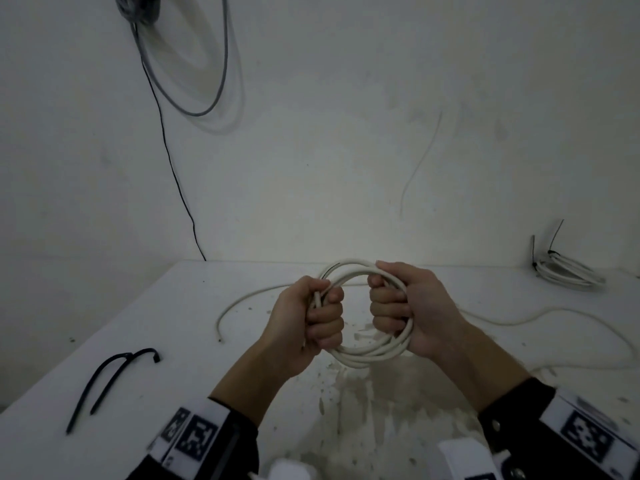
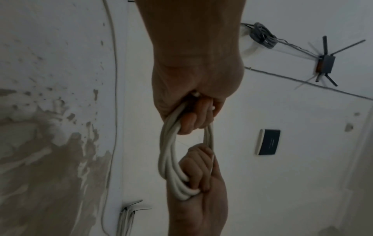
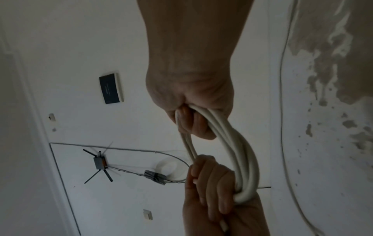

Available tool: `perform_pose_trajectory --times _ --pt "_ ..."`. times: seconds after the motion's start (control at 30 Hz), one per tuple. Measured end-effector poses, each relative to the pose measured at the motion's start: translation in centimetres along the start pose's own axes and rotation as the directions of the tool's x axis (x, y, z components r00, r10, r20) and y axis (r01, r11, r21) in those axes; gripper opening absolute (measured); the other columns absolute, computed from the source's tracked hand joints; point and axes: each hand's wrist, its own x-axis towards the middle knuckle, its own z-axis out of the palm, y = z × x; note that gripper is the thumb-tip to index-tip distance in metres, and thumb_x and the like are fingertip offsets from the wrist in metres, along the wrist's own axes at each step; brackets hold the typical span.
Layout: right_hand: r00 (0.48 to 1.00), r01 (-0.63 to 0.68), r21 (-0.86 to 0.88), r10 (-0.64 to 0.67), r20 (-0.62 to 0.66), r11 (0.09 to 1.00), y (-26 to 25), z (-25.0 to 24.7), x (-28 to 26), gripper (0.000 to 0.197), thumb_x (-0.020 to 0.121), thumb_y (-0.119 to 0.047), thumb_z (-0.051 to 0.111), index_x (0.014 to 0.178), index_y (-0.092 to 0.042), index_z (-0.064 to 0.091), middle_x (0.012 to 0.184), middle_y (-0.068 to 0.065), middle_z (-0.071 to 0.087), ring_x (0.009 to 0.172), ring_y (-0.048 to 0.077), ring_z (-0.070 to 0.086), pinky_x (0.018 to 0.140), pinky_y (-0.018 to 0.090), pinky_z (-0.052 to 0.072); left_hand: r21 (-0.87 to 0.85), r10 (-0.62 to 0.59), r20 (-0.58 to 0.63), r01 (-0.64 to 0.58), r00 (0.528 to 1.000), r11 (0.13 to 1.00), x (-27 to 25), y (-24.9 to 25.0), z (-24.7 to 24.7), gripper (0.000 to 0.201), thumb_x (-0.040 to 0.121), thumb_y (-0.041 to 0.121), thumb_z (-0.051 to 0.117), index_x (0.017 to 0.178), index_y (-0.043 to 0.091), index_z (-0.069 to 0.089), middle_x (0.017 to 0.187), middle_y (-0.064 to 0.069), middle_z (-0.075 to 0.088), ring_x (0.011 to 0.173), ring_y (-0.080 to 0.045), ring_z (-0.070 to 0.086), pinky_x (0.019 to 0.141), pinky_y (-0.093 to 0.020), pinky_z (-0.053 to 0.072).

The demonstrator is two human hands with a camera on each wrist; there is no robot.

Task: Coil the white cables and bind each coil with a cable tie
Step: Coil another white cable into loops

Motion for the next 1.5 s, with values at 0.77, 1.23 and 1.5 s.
perform_pose_trajectory --times 0.77,1.23,1.5 --pt "0.868 0.431 -0.773 -0.448 0.215 0.466 -0.3 -0.5 -0.6 0.02 0.092 -0.008 0.054 0.081 -0.008 0.071 0.039 -0.009 0.038 0.033 0.008 0.028 0.037 0.019 0.027 0.187 -0.042 -0.008 0.043 0.999 0.981 -0.7 -0.2 0.6 0.046 0.092 0.022 0.024 0.053 0.012 0.046 0.036 0.004 0.024 0.029 -0.008 0.019 0.037 -0.017 0.021" --pt "0.875 0.422 -0.374 -0.479 -0.07 0.826 2.4 0.8 -1.2 0.03 0.097 -0.016 0.046 0.069 -0.007 0.054 0.046 -0.003 0.025 0.035 0.008 0.021 0.036 0.015 0.022 0.22 0.111 0.027 -0.115 0.993 0.969 -0.1 0.1 0.8 0.065 0.089 0.058 0.022 0.068 0.007 0.056 0.035 0.007 0.024 0.027 -0.004 0.017 0.031 -0.012 0.016" --pt "0.87 0.385 -0.876 -0.433 0.238 0.291 0.8 0.8 -1.3 0.021 0.094 -0.025 0.045 0.109 -0.028 0.06 0.081 -0.001 0.066 0.07 0.011 0.062 0.074 0.032 0.052 0.386 -0.139 -0.022 0.136 0.99 0.912 -0.7 2.1 0.0 0.088 0.087 0.067 0.004 0.074 0.005 0.065 0.038 0.007 0.021 0.03 -0.004 0.015 0.034 -0.011 0.013"
